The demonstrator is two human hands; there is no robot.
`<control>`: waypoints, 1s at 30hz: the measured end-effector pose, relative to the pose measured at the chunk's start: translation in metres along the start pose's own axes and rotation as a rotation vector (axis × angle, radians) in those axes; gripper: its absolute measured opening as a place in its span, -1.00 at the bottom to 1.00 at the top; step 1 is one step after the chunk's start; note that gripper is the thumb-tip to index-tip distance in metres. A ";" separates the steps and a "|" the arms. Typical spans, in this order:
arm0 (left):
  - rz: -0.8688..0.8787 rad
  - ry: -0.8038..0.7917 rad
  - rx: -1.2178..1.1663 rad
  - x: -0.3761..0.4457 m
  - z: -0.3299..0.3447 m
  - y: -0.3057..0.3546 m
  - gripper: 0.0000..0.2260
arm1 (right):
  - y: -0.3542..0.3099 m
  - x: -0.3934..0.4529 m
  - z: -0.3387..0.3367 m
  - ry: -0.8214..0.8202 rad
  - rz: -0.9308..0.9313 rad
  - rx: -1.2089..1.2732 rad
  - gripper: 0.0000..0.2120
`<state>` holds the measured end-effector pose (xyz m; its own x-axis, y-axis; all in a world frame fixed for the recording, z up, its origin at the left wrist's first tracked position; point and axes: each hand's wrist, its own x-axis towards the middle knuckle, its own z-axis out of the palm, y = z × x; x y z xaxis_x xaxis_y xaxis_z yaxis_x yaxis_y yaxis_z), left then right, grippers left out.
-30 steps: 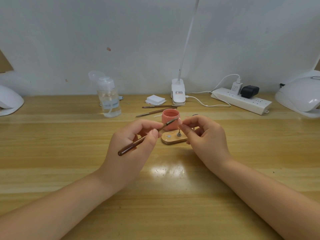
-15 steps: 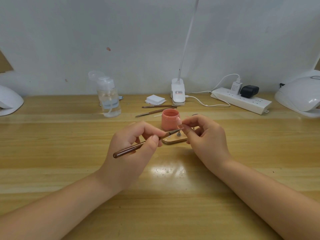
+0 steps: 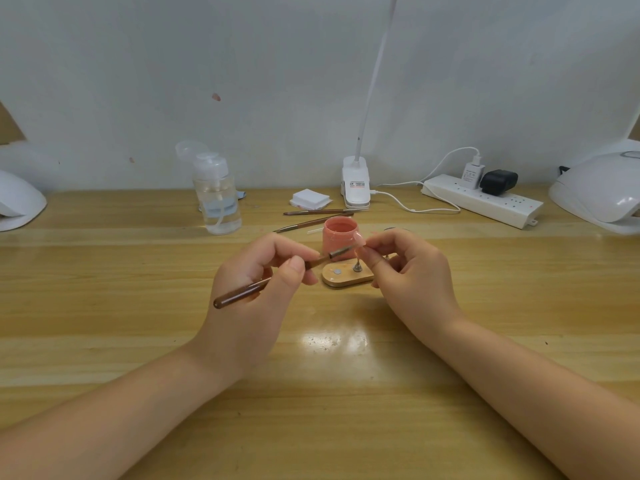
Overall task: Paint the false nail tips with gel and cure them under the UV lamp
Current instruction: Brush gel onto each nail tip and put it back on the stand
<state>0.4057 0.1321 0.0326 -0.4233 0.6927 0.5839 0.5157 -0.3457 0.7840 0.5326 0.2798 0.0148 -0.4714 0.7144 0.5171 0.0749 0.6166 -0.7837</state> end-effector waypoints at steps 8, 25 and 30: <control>-0.021 -0.012 -0.019 0.000 0.001 0.000 -0.81 | 0.000 0.000 0.001 0.005 0.004 0.014 -0.85; 0.039 0.008 0.095 0.001 0.002 0.004 -0.83 | 0.000 -0.001 -0.001 0.002 -0.029 -0.044 -0.92; 0.063 -0.025 0.263 -0.002 0.004 0.007 -0.82 | 0.001 -0.002 -0.001 0.002 -0.070 -0.096 -0.95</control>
<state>0.4125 0.1310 0.0361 -0.3675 0.6914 0.6220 0.7174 -0.2149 0.6627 0.5342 0.2793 0.0136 -0.4767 0.6690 0.5703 0.1256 0.6939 -0.7090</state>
